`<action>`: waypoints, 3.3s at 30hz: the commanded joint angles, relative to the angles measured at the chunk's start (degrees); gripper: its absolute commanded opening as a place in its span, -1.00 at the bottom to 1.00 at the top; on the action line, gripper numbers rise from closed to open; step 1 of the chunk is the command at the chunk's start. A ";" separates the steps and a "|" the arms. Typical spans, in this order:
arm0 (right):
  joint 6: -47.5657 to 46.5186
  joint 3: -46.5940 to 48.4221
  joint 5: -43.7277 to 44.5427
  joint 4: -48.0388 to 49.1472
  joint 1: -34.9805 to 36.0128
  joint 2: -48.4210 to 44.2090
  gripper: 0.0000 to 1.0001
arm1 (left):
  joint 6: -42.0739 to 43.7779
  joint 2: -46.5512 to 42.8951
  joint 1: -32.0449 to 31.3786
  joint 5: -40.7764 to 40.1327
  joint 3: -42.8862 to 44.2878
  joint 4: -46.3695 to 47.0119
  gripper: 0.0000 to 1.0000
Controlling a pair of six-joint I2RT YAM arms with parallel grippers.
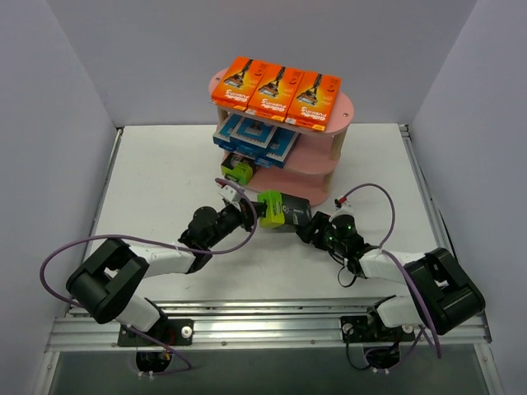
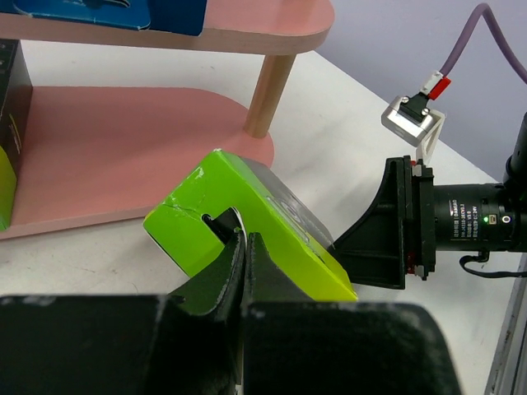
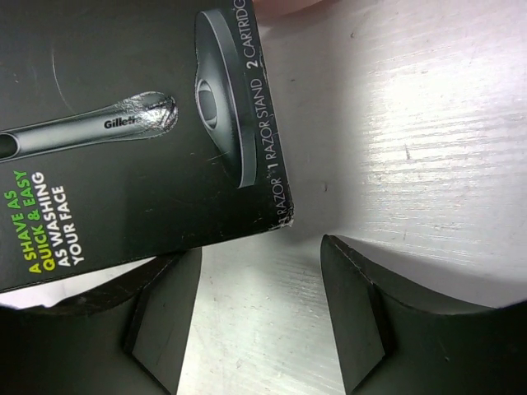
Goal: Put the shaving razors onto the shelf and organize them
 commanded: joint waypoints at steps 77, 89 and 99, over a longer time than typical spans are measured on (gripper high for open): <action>-4.80 3.49 3.13 6.61 -3.33 7.21 0.11 | -36.41 13.89 0.61 -21.33 -2.73 12.02 -0.95; -4.53 10.88 2.51 6.61 -4.65 9.84 0.11 | -42.65 16.53 0.43 -23.96 -3.08 14.92 -0.95; -4.01 15.36 1.11 7.13 -5.44 12.39 0.15 | -44.85 17.84 -0.01 -28.97 -3.00 17.65 -0.95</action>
